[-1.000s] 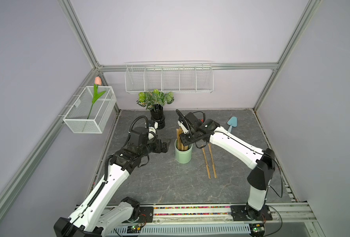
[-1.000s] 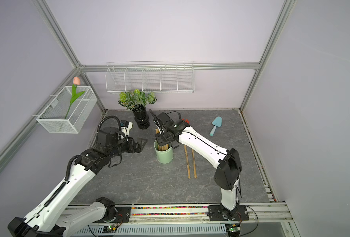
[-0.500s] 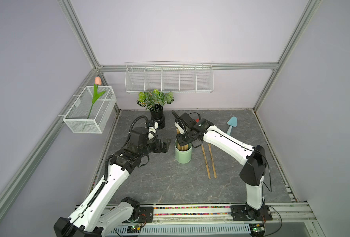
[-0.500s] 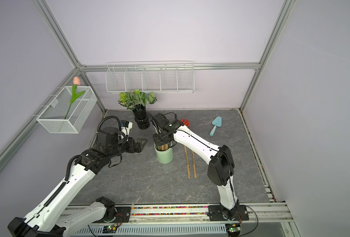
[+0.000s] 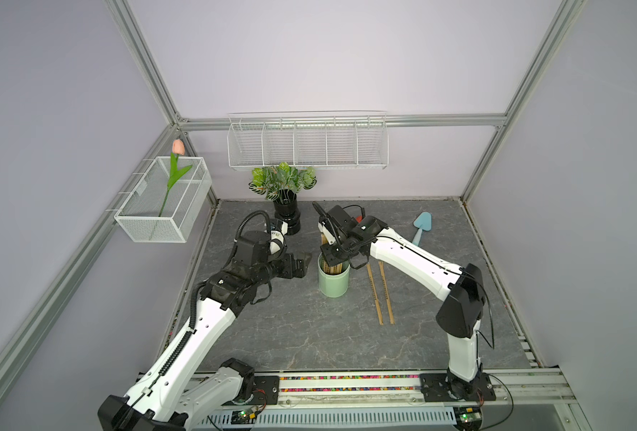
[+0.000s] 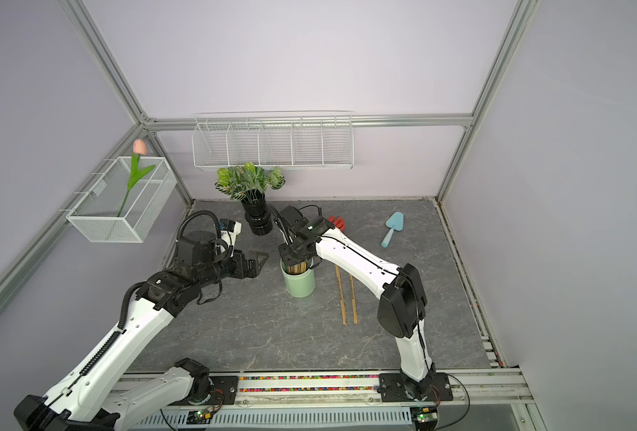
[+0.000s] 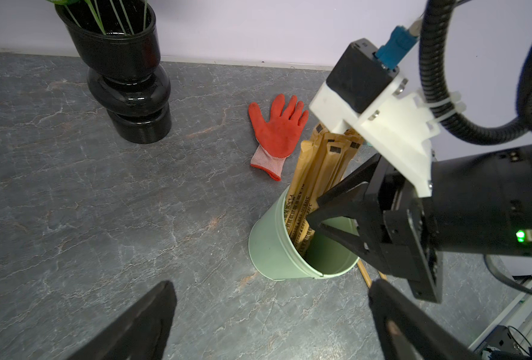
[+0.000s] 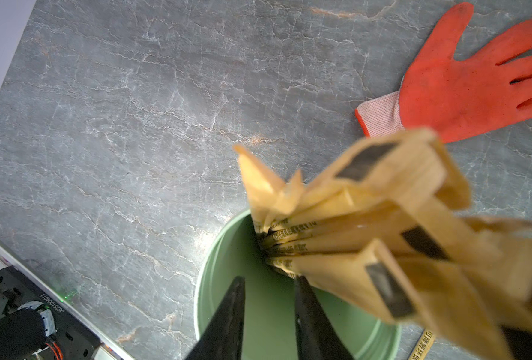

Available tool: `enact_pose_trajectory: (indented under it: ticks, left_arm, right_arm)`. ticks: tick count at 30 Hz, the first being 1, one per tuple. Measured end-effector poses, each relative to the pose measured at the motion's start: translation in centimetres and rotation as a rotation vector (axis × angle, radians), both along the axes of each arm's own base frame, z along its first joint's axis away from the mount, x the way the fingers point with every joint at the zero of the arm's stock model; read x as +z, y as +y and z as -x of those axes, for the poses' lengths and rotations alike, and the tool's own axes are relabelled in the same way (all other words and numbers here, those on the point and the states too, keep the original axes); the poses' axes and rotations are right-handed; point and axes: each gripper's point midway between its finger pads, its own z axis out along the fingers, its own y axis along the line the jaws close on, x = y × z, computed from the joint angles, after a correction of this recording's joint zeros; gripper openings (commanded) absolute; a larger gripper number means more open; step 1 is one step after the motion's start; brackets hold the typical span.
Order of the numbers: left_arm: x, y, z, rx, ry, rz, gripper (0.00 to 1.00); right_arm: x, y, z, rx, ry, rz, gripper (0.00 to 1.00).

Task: Take the straws out of the storage container
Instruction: Pick up the straw from the container.

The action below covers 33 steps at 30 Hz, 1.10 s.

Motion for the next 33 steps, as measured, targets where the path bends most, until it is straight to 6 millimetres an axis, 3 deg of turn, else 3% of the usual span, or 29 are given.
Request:
enact_pose_trajectory:
  ticks: [26, 33]
  left_arm:
    - [-0.1, -0.1, 0.0, -0.006, 0.006, 0.001, 1.0]
    - [-0.2, -0.1, 0.0, -0.006, 0.006, 0.001, 1.0]
  right_arm:
    - [0.0, -0.8, -0.9, -0.036, -0.004, 0.005, 0.31]
    - [-1.2, -0.9, -1.2, -0.041, 0.013, 0.022, 0.32]
